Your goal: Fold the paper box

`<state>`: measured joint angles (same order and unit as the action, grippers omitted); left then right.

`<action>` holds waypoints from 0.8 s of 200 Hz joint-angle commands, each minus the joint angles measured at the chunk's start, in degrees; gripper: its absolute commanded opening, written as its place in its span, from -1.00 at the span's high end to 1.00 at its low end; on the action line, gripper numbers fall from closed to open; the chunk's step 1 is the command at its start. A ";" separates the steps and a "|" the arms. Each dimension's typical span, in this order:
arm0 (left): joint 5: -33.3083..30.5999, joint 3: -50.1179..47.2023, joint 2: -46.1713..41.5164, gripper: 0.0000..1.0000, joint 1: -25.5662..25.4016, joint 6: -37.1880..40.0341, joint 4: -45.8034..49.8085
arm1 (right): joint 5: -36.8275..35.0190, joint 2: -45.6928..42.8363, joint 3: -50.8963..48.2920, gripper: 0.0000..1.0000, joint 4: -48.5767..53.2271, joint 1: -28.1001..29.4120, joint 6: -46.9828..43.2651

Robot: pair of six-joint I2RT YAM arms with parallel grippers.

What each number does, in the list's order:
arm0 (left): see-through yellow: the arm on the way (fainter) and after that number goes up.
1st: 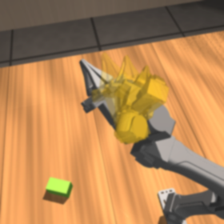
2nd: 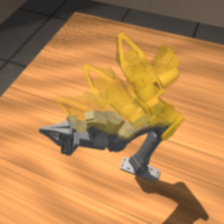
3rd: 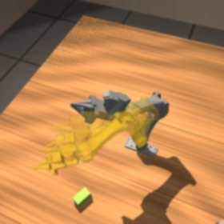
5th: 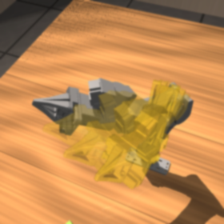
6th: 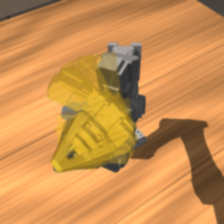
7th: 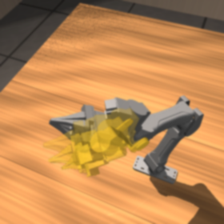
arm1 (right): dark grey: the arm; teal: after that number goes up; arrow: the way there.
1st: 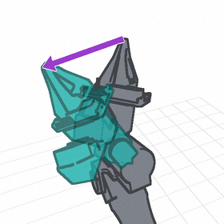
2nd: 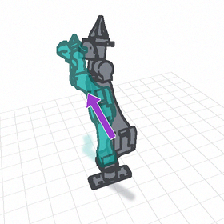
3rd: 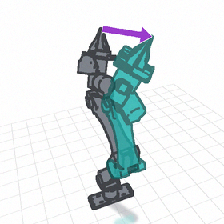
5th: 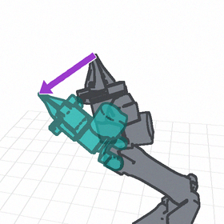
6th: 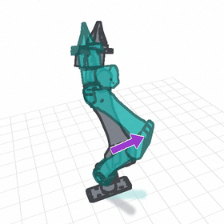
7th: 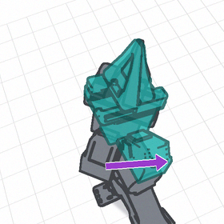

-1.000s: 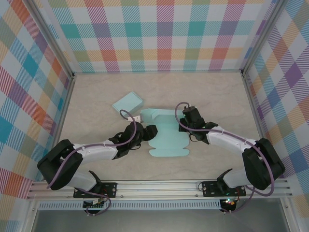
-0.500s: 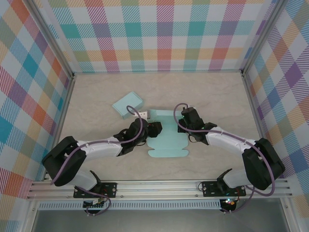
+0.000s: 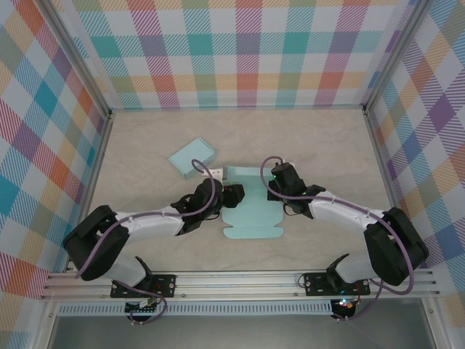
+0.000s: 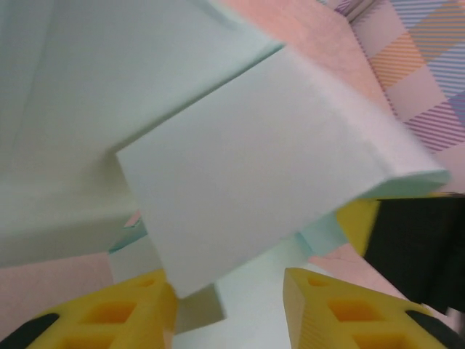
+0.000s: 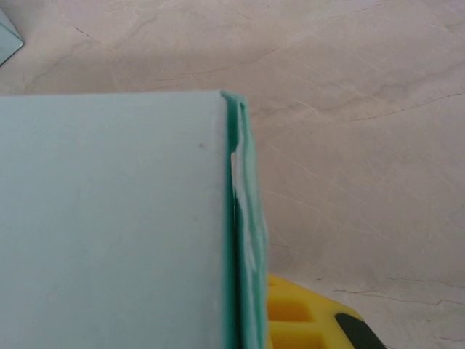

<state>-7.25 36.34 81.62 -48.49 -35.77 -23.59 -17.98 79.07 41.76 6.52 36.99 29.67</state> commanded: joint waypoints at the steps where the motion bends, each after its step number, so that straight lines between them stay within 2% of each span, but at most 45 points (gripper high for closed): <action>1: 2.39 -2.35 -8.18 0.10 -1.05 4.20 3.99 | -0.26 0.74 -0.09 1.00 -0.47 0.54 0.93; 20: 2.90 -4.52 -15.95 0.09 -1.15 5.96 7.95 | -0.22 0.75 0.00 1.00 -0.45 0.54 0.83; 34: 0.44 -4.87 -21.82 0.09 -1.15 6.42 12.60 | 0.25 0.83 -0.08 1.00 -0.53 0.54 0.84; 65: -13.94 -3.66 -32.69 0.15 -0.82 9.00 24.09 | 2.74 0.32 -0.66 1.00 -0.76 0.62 0.91; 83: -22.68 -1.21 -35.23 0.19 0.81 10.08 31.12 | 4.14 -0.20 -1.04 1.00 -0.82 0.68 0.70; 98: -26.71 -0.28 -35.87 0.20 3.16 10.61 34.21 | 5.03 -0.58 -1.23 1.00 -0.76 0.80 0.36; 116: -26.75 -0.30 -35.73 0.20 7.46 11.38 34.54 | 5.79 -0.76 -1.47 1.00 -0.77 0.89 -0.22; 138: -21.51 -1.53 -33.61 0.20 13.73 10.86 31.36 | 6.67 -0.61 -1.84 1.00 -1.05 1.09 -0.83; 160: -17.32 -3.00 -29.45 0.22 16.89 10.68 26.37 | 7.17 -0.49 -1.93 1.00 -1.34 1.42 -1.19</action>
<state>-28.25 34.65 48.80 -34.39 -25.85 6.98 -12.47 79.18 40.45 6.44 37.78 29.34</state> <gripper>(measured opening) 0.393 0.101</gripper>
